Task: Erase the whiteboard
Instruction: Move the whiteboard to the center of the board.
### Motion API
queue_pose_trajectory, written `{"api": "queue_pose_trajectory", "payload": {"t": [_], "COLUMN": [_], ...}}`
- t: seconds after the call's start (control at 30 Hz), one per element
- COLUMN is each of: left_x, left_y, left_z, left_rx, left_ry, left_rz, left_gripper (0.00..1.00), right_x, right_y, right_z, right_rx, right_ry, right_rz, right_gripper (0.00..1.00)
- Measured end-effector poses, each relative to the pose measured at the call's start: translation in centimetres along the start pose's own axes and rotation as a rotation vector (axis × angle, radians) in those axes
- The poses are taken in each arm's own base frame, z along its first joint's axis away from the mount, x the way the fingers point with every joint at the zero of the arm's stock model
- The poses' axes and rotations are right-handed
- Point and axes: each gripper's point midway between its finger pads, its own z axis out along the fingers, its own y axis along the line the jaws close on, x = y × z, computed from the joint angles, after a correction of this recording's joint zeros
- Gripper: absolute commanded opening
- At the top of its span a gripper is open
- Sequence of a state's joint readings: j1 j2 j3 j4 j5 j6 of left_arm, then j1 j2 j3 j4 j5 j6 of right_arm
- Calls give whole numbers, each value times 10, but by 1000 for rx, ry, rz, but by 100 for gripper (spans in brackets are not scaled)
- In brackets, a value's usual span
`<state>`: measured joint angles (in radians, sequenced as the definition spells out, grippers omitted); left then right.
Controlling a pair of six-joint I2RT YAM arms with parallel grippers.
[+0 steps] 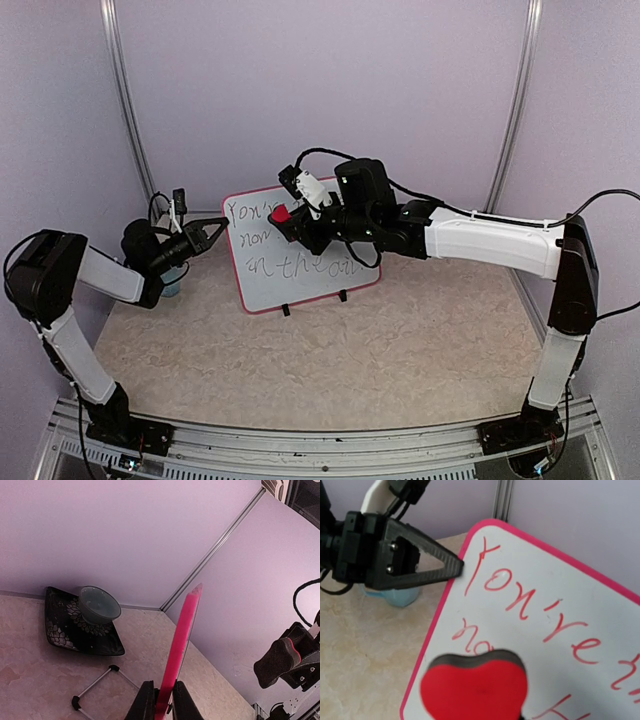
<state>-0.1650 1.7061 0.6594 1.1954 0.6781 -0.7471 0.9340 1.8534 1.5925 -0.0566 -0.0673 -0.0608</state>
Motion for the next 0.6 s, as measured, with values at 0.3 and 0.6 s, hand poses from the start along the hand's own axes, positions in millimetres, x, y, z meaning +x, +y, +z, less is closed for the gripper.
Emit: {"api": "queue_pose_trajectory", "payload": {"t": [0.3, 0.6], "left_x": [25, 61], "left_y": [-35, -81], "left_z": [-12, -17], "left_rx": [-18, -73], "left_ry": [-21, -41], "left_rz": [46, 29], "left_gripper": [1, 0], "right_x": [0, 1], "right_y": [0, 15], "right_z": [0, -1], "right_rx": [-1, -2], "right_ry": [2, 15], "right_rz": [5, 0], "right_gripper": [29, 29]}}
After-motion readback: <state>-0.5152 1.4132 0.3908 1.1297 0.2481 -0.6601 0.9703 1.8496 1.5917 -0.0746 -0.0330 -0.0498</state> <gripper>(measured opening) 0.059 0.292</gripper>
